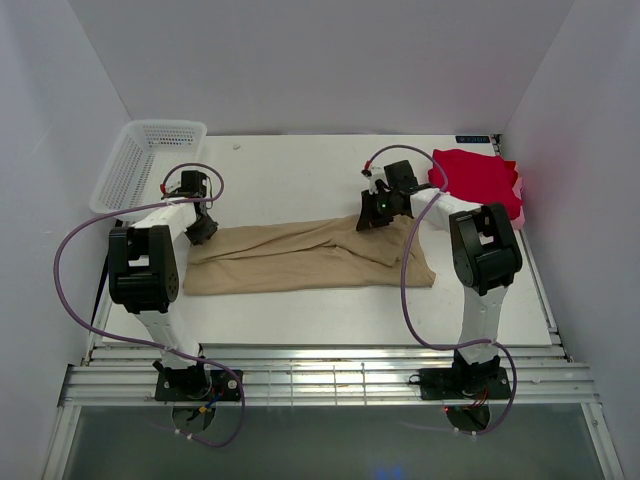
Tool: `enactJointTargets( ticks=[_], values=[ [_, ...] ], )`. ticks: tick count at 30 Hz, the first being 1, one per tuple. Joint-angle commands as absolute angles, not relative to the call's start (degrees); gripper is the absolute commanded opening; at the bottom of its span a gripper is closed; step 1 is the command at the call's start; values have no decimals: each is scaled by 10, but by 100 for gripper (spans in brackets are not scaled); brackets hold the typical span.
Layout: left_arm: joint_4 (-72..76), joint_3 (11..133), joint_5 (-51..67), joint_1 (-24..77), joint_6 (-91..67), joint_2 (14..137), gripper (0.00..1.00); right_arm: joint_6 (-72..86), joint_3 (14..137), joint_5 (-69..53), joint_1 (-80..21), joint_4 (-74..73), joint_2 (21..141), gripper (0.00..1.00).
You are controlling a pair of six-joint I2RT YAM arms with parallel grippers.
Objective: Fold and stack the t-shirts
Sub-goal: Fold the tshirt
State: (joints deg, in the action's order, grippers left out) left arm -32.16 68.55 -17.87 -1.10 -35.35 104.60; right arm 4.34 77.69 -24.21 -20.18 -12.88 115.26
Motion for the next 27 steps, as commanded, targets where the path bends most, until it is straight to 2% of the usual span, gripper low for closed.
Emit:
enactJointTargets(
  ticks=[1,5,14,22,25,27],
  values=[
    [-316,700,-186,-10,-349,1036,40,23,765,-256,-210,-154,1139,8],
    [-315,698,-185,-10,-352,1034,40,3,745,-243,-224,-178,1090,8],
    [-309,679,-177,-10,-353,1021,40,20,605,-197,-278,-172,956,8],
    [-308,665,-173,-10,-351,1005,39,61,523,-173,-312,-155,889,8],
    [-308,661,-174,-10,-348,998,39,69,511,-169,-322,-151,878,11],
    [-308,657,-174,-10,-346,993,39,74,509,-172,-326,-155,874,26]
  ],
)
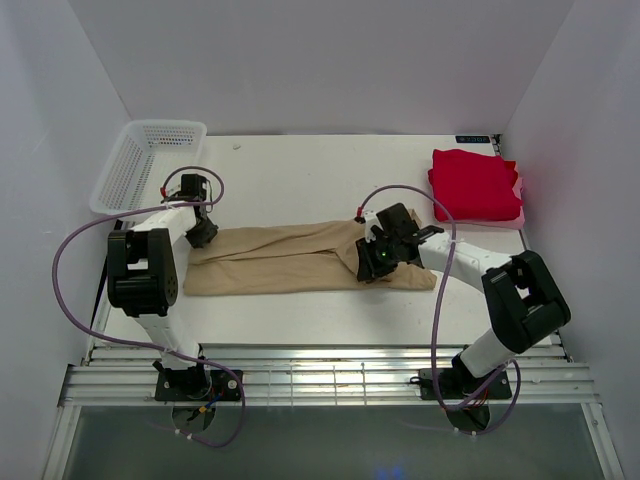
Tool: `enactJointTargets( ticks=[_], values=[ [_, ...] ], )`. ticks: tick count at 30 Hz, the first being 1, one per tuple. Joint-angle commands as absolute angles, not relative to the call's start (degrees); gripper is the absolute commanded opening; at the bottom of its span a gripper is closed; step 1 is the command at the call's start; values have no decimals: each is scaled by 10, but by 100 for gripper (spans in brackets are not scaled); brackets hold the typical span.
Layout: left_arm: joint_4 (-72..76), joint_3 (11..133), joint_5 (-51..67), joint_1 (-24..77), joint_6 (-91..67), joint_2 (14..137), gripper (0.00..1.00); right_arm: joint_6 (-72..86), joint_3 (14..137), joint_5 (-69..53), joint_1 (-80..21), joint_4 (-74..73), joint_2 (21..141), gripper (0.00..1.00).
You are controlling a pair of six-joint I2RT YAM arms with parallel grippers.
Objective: Fold and stack the t-shirts
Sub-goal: Fold the tshirt
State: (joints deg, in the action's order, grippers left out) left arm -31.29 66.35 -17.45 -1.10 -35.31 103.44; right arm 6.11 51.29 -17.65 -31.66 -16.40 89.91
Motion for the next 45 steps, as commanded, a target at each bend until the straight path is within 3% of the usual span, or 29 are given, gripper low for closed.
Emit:
enactJointTargets(
  ticks=[1,2,7,18,24,26,29,45],
  values=[
    [-307,654,-174,-10,-345,990,39,76,510,-172,-330,-155,867,34],
    [-306,651,-174,-10,-345,988,39,80,511,-172,-333,-156,861,49],
    [-306,641,-173,-10,-346,978,39,93,519,-149,-337,-147,812,51],
    [-305,640,-175,-10,-341,968,39,104,552,-62,-337,-151,870,44],
    [-305,636,-179,-11,-337,962,39,108,552,-83,-337,-139,896,43],
    [-305,635,-179,-10,-337,962,39,109,549,-95,-337,-133,892,34],
    [-305,635,-178,-10,-337,963,39,112,542,-105,-339,-120,877,30],
    [-301,639,-166,-10,-345,976,38,126,548,-172,-401,-116,887,27]
  ],
)
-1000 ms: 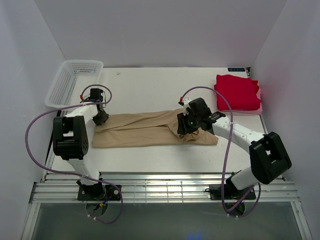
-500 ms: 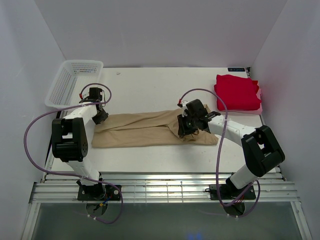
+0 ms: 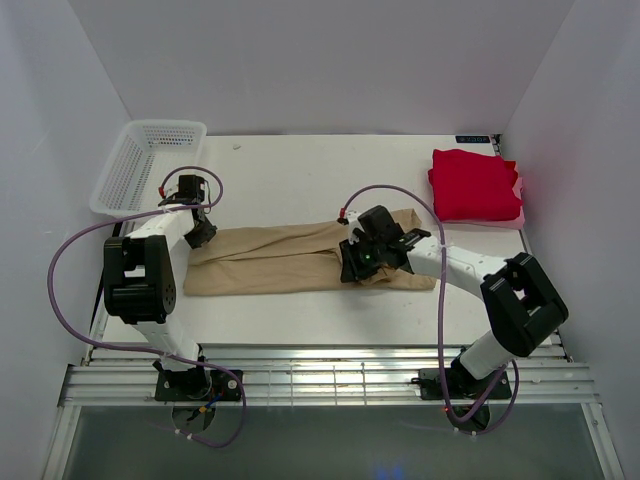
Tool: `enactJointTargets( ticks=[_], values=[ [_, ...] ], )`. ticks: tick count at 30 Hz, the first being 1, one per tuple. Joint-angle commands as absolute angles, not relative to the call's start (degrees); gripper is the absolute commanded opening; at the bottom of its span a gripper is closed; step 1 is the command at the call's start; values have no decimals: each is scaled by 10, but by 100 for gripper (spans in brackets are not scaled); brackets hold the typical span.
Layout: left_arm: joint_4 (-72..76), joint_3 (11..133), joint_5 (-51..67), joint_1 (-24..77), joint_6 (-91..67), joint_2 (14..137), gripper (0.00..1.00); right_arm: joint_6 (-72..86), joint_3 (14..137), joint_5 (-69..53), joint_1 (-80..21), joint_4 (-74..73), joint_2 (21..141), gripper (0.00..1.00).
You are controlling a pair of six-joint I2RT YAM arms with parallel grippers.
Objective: Fold and stack the t-shirts
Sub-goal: Fold the tshirt
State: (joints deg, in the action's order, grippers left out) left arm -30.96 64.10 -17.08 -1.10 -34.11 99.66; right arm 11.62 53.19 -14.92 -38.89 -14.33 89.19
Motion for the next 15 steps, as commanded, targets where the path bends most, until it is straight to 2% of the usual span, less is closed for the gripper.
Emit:
enactJointTargets(
  ticks=[1,4,6,10,15],
  values=[
    [-300,639,-165,-10,-345,976,38,128,549,-175,-404,-113,892,27],
    [-298,640,-163,-10,-345,977,38,132,559,-175,-418,-120,903,28],
    [-298,641,-161,-10,-345,980,38,131,564,-174,-427,-126,904,33],
    [-298,642,-160,-10,-345,981,38,134,594,-164,-436,-150,883,34],
    [-295,642,-159,-10,-349,976,38,133,623,-43,-421,-166,834,23]
  ],
)
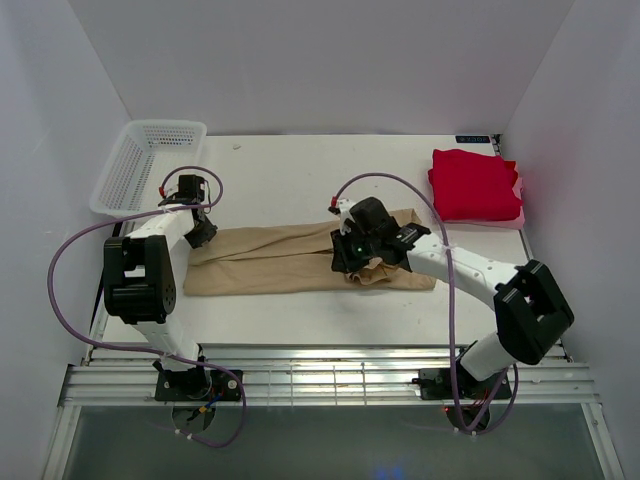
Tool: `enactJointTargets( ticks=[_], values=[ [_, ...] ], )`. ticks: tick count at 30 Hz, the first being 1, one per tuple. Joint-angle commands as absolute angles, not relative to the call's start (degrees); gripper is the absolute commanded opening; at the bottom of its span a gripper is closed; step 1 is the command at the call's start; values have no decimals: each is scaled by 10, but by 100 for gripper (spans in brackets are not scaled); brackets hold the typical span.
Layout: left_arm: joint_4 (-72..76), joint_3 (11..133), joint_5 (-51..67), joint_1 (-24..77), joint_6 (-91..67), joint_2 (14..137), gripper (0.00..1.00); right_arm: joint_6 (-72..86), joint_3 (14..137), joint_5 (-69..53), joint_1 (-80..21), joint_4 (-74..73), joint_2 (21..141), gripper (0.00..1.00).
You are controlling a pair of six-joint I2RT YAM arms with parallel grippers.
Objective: Fold and stack the t-shirts
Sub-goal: Fold the tshirt
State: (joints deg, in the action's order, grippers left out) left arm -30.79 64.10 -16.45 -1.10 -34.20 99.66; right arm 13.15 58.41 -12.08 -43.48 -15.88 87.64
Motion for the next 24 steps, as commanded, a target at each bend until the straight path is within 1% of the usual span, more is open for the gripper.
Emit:
enactJointTargets(
  ticks=[1,2,5,14,19,24],
  values=[
    [-294,641,-156,-10,-350,975,38,128,624,-32,-412,-169,838,21],
    [-294,642,-154,-10,-351,976,37,128,626,-24,-402,-171,845,18],
    [-294,642,-149,-10,-353,972,36,117,632,-4,-371,-183,882,14],
    [-296,637,-149,-10,-347,963,36,67,639,29,-357,-158,982,13],
    [-294,630,-157,-10,-343,953,36,90,600,26,-358,-178,948,13],
    [-294,629,-156,-10,-345,959,36,105,552,-21,-358,-228,889,14]
  ],
)
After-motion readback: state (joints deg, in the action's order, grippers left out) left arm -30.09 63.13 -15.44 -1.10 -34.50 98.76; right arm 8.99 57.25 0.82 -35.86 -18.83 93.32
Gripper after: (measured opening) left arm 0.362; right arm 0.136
